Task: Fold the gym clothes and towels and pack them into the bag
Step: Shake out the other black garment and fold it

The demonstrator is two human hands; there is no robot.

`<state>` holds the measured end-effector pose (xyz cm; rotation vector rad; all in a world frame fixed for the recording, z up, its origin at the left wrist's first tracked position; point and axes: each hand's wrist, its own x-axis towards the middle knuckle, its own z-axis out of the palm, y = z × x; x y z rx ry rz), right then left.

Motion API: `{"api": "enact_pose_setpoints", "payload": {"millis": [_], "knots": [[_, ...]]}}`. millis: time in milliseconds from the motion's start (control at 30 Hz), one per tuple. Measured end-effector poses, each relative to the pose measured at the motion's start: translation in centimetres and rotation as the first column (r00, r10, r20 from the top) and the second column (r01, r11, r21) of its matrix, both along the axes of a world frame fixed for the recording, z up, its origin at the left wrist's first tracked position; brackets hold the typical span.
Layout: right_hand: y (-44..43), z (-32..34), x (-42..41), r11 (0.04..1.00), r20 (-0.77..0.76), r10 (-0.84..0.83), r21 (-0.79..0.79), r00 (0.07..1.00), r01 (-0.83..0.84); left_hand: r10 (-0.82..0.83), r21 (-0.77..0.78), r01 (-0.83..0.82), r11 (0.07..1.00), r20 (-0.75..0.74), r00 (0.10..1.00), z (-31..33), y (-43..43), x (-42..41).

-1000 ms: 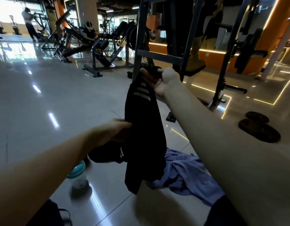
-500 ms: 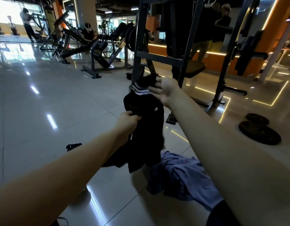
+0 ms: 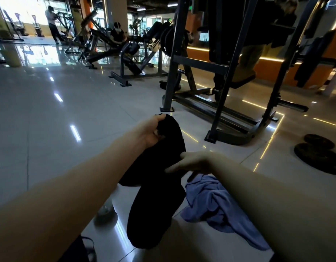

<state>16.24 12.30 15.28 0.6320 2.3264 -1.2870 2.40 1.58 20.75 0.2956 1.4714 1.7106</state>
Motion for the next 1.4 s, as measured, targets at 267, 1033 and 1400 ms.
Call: {"api": "enact_pose_setpoints", "payload": {"millis": [267,1033,1400], "knots": [[-0.4,5.7,-1.1,0.953,-0.222,-0.279,-0.183,0.934,0.241,-0.028,-0.227,-0.039,0.973,-0.285,0.958,-0.1,-2.6,-1.6],[-1.0,8.4,-0.5,0.983,-0.366,-0.173,-0.124,0.914,0.136,-0.141,-0.228,0.063,0.972,-0.345,0.928,1.7,-3.4,1.4],[4.1,10.4,2.7,0.920,-0.533,-0.300,0.058,0.791,0.388,-0.022,-0.251,-0.220,0.943,-0.703,0.711,2.9,-6.6,-2.3]]}}
